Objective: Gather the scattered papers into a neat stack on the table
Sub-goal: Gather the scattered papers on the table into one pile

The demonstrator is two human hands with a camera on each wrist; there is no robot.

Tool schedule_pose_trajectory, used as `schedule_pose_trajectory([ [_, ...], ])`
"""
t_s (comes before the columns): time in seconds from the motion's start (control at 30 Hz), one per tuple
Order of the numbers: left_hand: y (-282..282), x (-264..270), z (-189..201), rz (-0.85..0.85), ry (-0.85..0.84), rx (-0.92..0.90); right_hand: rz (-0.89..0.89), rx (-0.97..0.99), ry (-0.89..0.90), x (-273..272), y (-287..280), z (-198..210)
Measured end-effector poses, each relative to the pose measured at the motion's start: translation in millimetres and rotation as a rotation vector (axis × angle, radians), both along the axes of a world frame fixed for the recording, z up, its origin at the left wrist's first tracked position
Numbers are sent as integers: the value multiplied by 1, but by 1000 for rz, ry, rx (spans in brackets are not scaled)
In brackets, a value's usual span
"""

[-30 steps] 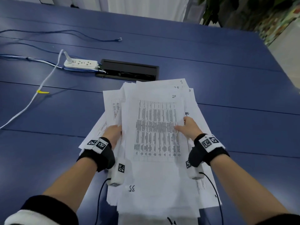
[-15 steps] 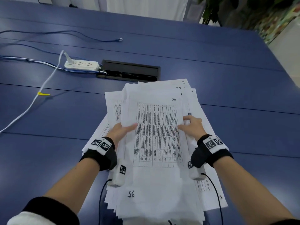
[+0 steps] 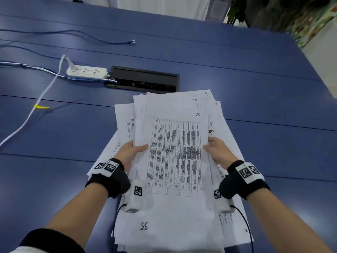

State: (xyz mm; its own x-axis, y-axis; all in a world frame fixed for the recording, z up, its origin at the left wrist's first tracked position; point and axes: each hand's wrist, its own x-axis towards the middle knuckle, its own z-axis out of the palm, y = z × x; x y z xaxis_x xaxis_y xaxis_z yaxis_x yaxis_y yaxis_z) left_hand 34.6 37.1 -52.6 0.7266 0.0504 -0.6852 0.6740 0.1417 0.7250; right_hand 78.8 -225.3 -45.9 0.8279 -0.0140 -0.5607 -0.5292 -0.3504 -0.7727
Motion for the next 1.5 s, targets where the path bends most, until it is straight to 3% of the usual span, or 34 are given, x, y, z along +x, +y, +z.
schedule_pose_trajectory([
  [0.1,-11,-3,3,-29,14,8,49,99,91,-13,4,-10],
  [0.27,-8,-6,2,-46,12,23,42,182,59,-19,5,-10],
  [0.4,-12,-4,5,-55,-61,126,105,91,-20,-18,7,-8],
  [0.5,-4,-4,9,-39,-120,92,73,72,-157,-18,-2,0],
  [0.63,18,-4,13,-7,-172,13,74,-93,-323,-7,-19,8],
  [0.9,21,0,12,3,-186,-69,-61,16,-243,14,-4,7],
  [1.07,18,7,-3,-30,-16,-49,-117,135,-206,11,9,-3],
  [1.17,29,11,-26,-28,98,-162,-202,236,-185,9,6,-5],
  [1.23,21,6,-12,-30,136,-188,-257,184,-172,6,6,-11],
  [1.3,13,1,4,-38,142,-123,-219,69,-159,5,1,-12],
  [1.37,14,2,9,-82,149,-183,-103,-17,-96,8,-13,-7],
  [1.43,21,5,5,-96,118,-262,-8,-21,10,7,-24,0],
  [1.5,23,10,-10,-97,131,-222,35,-31,20,2,-23,-2],
])
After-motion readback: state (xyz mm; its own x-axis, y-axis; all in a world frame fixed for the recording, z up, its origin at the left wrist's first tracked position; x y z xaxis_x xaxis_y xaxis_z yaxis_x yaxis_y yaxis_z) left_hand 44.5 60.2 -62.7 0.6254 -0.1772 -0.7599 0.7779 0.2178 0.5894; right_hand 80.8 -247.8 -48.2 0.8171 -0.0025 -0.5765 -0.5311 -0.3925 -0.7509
